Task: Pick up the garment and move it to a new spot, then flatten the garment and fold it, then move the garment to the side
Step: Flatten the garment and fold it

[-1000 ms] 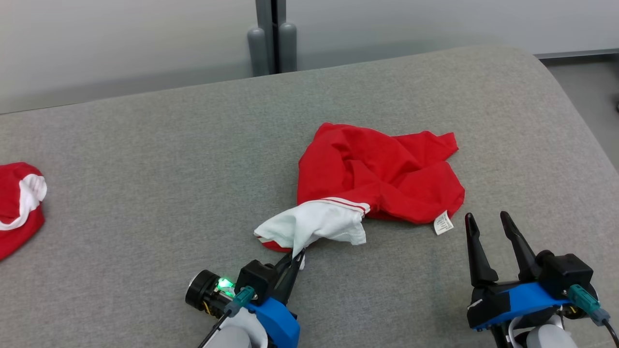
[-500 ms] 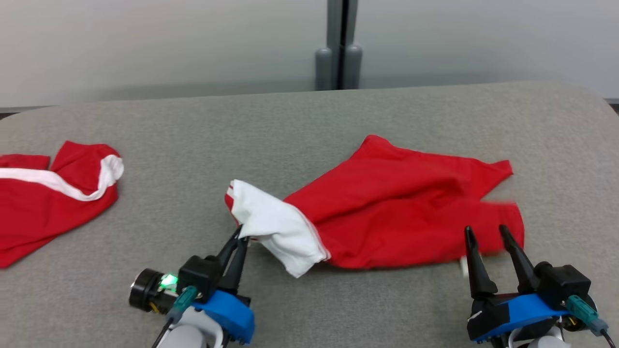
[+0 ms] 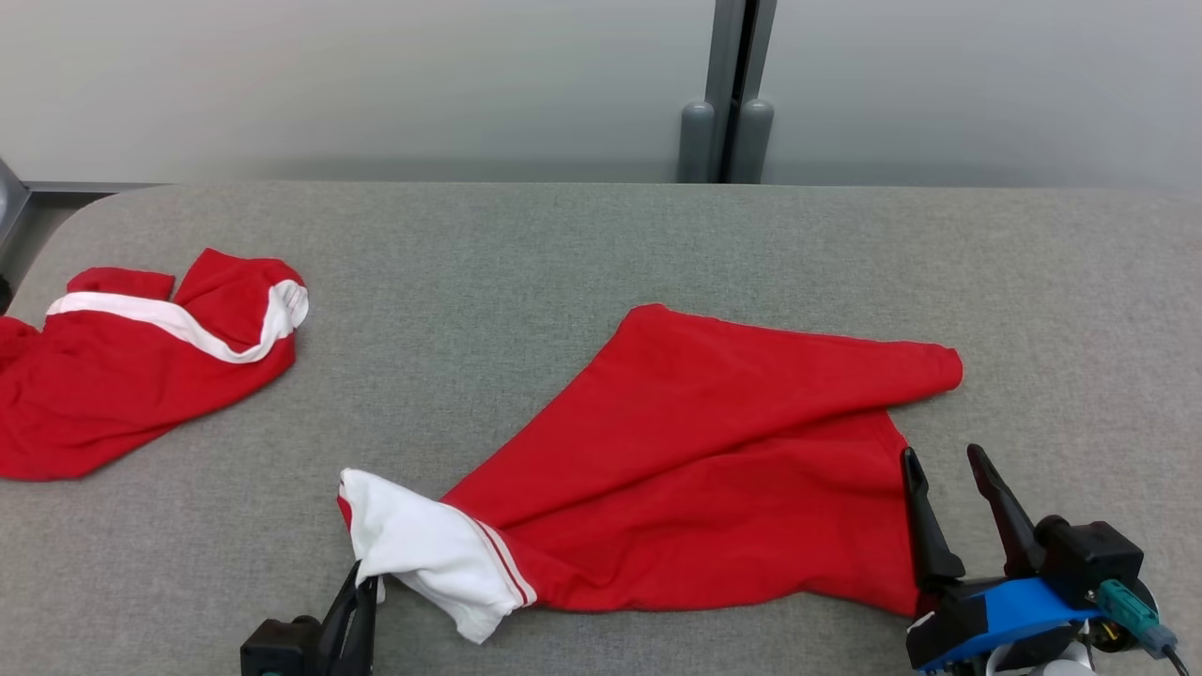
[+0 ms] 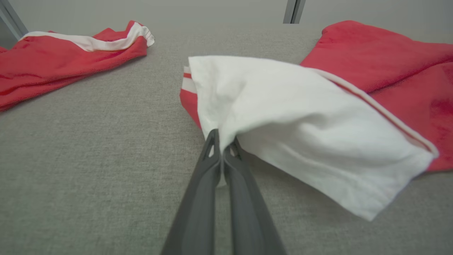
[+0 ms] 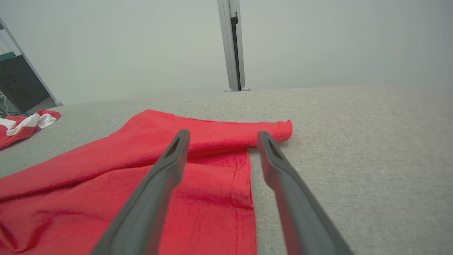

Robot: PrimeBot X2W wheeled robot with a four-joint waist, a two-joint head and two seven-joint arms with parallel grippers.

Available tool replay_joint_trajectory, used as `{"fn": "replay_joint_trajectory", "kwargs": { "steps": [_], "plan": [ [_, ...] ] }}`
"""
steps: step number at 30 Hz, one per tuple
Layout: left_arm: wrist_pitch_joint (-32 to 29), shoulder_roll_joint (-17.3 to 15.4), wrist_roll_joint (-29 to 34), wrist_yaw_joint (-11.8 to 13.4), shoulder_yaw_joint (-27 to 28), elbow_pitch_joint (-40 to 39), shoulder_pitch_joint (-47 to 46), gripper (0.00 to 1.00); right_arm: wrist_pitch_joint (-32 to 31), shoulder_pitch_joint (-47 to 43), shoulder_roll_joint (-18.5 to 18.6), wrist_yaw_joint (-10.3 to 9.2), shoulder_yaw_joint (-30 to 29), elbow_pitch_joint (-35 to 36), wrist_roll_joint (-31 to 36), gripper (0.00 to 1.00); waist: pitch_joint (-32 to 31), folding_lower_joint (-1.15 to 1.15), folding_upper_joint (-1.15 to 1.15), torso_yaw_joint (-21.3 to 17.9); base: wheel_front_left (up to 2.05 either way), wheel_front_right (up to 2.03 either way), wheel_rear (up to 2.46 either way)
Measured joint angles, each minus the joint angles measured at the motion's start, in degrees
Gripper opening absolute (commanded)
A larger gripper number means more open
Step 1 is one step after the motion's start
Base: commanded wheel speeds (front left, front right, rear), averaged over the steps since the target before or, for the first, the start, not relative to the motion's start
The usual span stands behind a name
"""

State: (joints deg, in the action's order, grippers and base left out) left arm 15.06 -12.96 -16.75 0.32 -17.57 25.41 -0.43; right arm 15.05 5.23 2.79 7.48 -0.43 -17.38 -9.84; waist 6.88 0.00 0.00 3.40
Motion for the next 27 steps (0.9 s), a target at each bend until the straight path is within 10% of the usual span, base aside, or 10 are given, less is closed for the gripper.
{"fn": "replay_joint_trajectory", "kwargs": {
  "steps": [1,2,27],
  "plan": [
    [0.0,0.2,-0.2,0.0,0.1,-0.1,0.2,0.75,0.0,-0.1,0.0,0.01,-0.1,0.0,0.0,1.00,0.0,0.00,0.00,0.2,0.00,0.00,0.00],
    [0.0,0.5,-0.4,0.1,0.4,-0.4,0.2,1.00,0.0,-0.2,0.0,0.00,-0.1,-0.1,0.0,1.00,-0.1,0.00,0.00,0.4,0.00,0.00,0.00],
    [0.0,9.3,7.2,-1.7,22.6,-20.7,6.0,1.00,0.0,-0.8,0.0,0.01,-0.4,-0.5,-0.1,1.00,-1.3,0.01,0.01,0.1,0.00,0.00,0.00]
  ]
}}
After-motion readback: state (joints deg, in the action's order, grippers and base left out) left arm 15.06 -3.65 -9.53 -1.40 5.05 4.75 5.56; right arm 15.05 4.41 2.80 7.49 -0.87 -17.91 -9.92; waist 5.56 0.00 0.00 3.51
